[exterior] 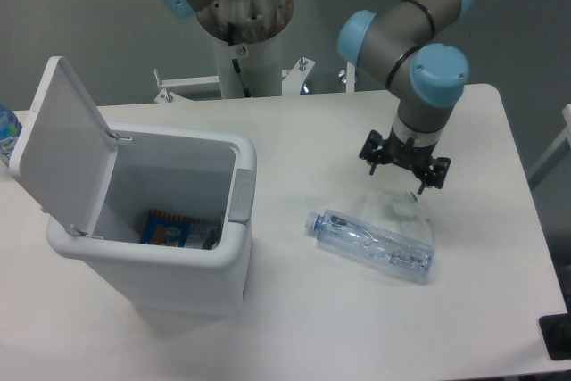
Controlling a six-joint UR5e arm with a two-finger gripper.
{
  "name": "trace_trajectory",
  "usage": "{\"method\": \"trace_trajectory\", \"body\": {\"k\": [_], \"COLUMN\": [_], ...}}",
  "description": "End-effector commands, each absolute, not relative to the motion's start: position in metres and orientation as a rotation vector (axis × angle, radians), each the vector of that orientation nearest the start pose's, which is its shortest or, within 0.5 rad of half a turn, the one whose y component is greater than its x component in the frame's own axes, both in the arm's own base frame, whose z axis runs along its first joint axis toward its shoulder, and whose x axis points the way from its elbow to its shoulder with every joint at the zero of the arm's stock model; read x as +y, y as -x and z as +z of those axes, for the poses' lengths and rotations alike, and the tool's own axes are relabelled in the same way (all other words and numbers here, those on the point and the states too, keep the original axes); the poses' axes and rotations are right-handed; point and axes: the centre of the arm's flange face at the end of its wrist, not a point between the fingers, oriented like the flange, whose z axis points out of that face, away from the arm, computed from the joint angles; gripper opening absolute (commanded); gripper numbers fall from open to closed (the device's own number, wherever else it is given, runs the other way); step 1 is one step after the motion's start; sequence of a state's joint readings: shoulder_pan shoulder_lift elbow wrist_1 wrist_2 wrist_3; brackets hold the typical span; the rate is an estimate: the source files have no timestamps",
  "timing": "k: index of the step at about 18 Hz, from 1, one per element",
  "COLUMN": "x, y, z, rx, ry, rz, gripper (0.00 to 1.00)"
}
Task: Place the trash in the trash can
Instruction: 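Move the gripper over the crumpled white tissue beside the bottle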
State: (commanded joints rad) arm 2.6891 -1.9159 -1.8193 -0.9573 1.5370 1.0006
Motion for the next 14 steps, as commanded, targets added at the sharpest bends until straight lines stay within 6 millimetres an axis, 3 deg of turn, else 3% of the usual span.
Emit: {"method": "trace_trajectory", "body": {"k": [3,8,14], "x": [0.383,0.378,0.386], "y": [0.445,0.448,0.451], "z": [0.244,0.239,0.229], "rx": [-0.251,-0.398,-0.607], "ry": [3.091,3.152,3.138], "rz": [0.001,0.106,0.15], "gripper": [1.0,1.0,1.0]}}
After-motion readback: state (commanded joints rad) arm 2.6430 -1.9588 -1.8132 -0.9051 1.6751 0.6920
